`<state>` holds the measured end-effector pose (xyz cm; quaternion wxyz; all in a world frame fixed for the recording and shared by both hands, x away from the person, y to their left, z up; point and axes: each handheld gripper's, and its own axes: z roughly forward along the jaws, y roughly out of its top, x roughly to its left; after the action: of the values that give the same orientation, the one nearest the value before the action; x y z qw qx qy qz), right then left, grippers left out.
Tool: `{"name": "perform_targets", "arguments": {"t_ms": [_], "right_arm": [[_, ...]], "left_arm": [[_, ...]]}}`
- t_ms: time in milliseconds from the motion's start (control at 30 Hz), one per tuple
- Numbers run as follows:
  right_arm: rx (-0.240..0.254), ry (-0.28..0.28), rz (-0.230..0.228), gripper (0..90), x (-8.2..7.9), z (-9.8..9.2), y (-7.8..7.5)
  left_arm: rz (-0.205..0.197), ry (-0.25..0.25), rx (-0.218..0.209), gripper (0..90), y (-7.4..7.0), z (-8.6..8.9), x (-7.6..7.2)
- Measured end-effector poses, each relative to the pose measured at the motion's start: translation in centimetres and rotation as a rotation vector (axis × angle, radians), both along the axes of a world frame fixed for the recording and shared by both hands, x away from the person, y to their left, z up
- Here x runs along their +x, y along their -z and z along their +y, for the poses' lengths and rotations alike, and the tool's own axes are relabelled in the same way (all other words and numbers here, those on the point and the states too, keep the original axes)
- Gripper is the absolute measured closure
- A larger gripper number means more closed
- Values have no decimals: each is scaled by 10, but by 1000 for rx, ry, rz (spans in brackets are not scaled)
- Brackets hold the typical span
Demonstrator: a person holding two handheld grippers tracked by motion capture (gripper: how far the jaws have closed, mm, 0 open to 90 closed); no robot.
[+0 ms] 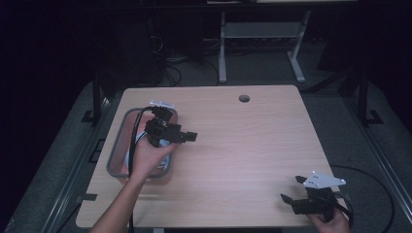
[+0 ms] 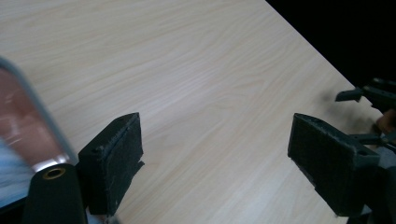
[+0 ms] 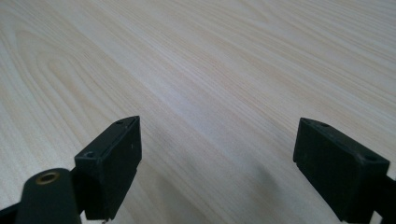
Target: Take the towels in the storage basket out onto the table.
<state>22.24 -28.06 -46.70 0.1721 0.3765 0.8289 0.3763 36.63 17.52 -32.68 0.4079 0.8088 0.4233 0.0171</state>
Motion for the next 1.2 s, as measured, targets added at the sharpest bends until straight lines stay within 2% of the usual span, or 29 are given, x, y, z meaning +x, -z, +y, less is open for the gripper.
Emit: {"name": "perform_targets", "arguments": {"t_ms": [133, 400, 600, 667, 900, 1200], "right_arm": [[0, -1, 2, 147, 0, 1, 0], [1, -6, 9, 147, 0, 2, 1], [-1, -9, 9, 147, 0, 2, 1], [-1, -10, 11, 147, 0, 3, 1], [-3, -16, 17, 148, 0, 4, 2], [-2, -26, 31, 148, 2, 5, 5]], "left_arm": [[4, -45, -2, 171, 0, 16, 3], [8, -101, 9, 171, 1, 39, 6], [14, -170, 4, 171, 4, 62, 6], [18, -182, 16, 171, 5, 69, 6], [38, -245, 17, 171, 14, 91, 8], [82, -292, 62, 171, 31, 104, 12]]}}
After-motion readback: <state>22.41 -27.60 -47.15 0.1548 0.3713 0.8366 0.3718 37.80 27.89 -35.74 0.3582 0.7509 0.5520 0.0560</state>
